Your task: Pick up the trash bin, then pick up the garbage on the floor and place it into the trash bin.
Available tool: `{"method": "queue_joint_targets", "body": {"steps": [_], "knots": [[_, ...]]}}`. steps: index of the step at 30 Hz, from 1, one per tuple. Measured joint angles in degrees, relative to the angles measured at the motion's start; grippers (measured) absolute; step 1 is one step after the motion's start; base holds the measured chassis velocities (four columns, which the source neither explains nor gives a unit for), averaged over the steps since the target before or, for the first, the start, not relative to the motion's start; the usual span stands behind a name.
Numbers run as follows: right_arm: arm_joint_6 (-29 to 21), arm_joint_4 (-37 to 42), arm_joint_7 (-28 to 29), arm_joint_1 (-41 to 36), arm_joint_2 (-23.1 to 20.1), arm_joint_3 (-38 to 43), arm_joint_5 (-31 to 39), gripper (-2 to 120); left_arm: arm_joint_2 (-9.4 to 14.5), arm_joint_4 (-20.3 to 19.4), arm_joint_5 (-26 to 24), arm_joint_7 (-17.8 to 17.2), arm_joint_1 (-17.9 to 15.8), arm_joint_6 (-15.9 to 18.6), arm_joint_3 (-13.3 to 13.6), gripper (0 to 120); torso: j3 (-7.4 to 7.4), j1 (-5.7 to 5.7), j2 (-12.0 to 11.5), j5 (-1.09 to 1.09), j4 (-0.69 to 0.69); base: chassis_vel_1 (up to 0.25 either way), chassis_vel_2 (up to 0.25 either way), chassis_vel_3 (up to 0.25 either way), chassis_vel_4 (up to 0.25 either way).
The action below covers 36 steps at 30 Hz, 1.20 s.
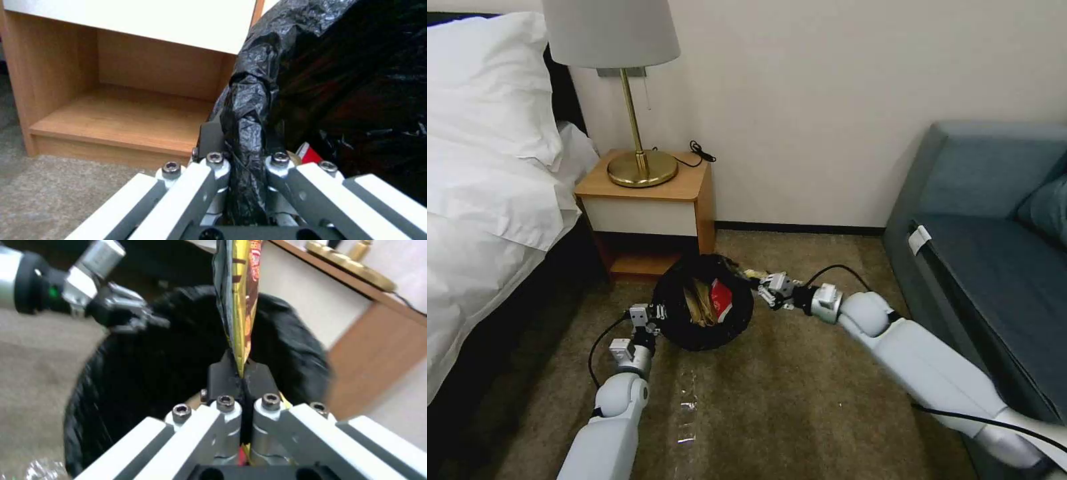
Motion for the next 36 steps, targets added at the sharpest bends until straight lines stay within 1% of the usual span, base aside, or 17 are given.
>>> {"method": "queue_joint_targets", "body": {"steps": [8, 12, 15, 16, 18, 19, 22, 23, 24, 26, 27, 29, 30, 32, 33, 35, 36], "knots": [[1.7, -5.2, 3.1, 0.8, 6.3, -2.5, -1.6, 0, -0.4, -0.7, 0.0, -0.1, -0.1, 0.1, 0.0, 3, 0.0, 0.0, 0.0, 0.0, 0.02, 0.0, 0.0, 0.0, 0.0], [2.5, -6.7, 5.0, 0.9, 7.1, -2.7, -2.1, 0, -0.1, -1.1, -0.3, -0.1, 0.1, 0.2, 0.0, 3, 0.0, 0.0, 0.0, 0.0, 0.01, 0.0, 0.0, 0.0, 0.0], [3.9, -7.7, 6.3, 0.6, 7.8, -2.7, -2.9, 16, 0.4, -1.3, -0.6, -0.1, 0.1, 0.4, -0.1, 3, 0.0, 0.0, 0.0, 0.0, 0.01, 0.0, 0.0, 0.0, 0.0], [3.9, -7.7, 6.3, 0.6, 7.8, -2.7, -2.9, 16, 0.4, -1.3, -0.6, -0.1, 0.1, 0.4, -0.1, 3, 0.0, 0.0, 0.0, 0.0, 0.01, 0.0, 0.0, 0.0, 0.0], [4.3, -7.5, 6.5, -0.1, 7.6, -2.7, -3.4, 28, 0.8, -1.5, -0.9, -0.1, 0.1, 0.5, -0.2, 3, 0.0, 0.0, 0.0, 0.0, 0.02, 0.0, 0.0, 0.0, 0.0], [4.3, -7.5, 6.5, -0.1, 7.6, -2.7, -3.4, 28, 0.8, -1.5, -0.9, -0.1, 0.1, 0.5, -0.2, 3, 0.0, 0.0, 0.0, 0.0, 0.02, 0.0, 0.0, 0.0, 0.0], [4.0, -6.6, 6.5, -1.0, 6.5, -2.4, -3.6, 38, 1.1, -1.9, -1.0, -0.1, 0.4, 0.7, -0.3, 3, 0.0, 0.0, 0.0, 0.0, 0.0, 0.0, 0.0, 0.0, 0.0], [3.4, -5.6, 6.4, -1.3, 5.7, -2.0, -3.7, 45, 1.2, -2.1, -1.0, -0.2, 0.7, 0.7, -0.5, 3, 0.0, 0.0, 0.0, 0.0, 0.0, 0.0, 0.0, 0.0, 0.0], [3.4, -5.6, 6.4, -1.3, 5.7, -2.0, -3.7, 45, 1.2, -2.1, -1.0, -0.2, 0.7, 0.7, -0.5, 3, 0.0, 0.0, 0.0, 0.0, 0.0, 0.0, 0.0, 0.0, 0.0], [2.7, -2.8, 6.7, -2.1, 4.0, -1.0, -2.9, 58, 1.5, -2.8, -1.0, -1.1, 1.4, 1.1, -0.7, 3, 0.0, 0.0, 0.0, 0.01, 0.01, 0.0, 0.0, 0.0, 0.0], [2.7, -2.8, 6.7, -2.1, 4.0, -1.0, -2.9, 58, 1.5, -2.8, -1.0, -1.1, 1.4, 1.1, -0.7, 3, 0.0, 0.0, 0.0, 0.01, 0.01, 0.0, 0.0, 0.0, 0.0], [2.0, 0.1, 7.4, -3.1, 2.4, 1.5, -1.9, 68, 2.0, -4.2, -1.5, -2.6, 2.3, 1.9, -0.8, 3, -0.01, -0.01, 0.0, 0.01, 0.01, 0.0, 0.0, 0.0, 0.0], [2.0, 0.1, 7.4, -3.1, 2.4, 1.5, -1.9, 68, 2.0, -4.2, -1.5, -2.6, 2.3, 1.9, -0.8, 3, -0.01, -0.01, 0.0, 0.01, 0.01, 0.0, 0.0, 0.0, 0.0], [1.2, 2.7, 7.8, -5.0, 0.5, 5.9, -0.9, 80, 2.8, -6.8, -2.8, -6.0, 3.9, 4.3, -1.0, 3, -0.01, -0.01, 0.0, 0.01, 0.0, 0.0, 0.0, 0.0, 0.0], [1.2, 2.7, 7.8, -5.0, 0.5, 5.9, -0.9, 80, 2.8, -6.8, -2.8, -6.0, 3.9, 4.3, -1.0, 3, -0.01, -0.01, 0.0, 0.01, 0.0, 0.0, 0.0, 0.0, 0.0], [0.4, 5.2, 7.9, -8.4, -1.7, 12.6, 0.7, 91, 4.3, -11.3, -6.0, -11.5, 6.5, 9.3, -1.3, 3, -0.01, -0.01, 0.0, 0.03, 0.02, 0.0, 0.0, 0.0, 0.0], [0.4, 5.2, 7.9, -8.4, -1.7, 12.6, 0.7, 91, 4.3, -11.3, -6.0, -11.5, 6.5, 9.3, -1.3, 3, -0.01, -0.01, 0.0, 0.03, 0.02, 0.0, 0.0, 0.0, 0.0]]}}
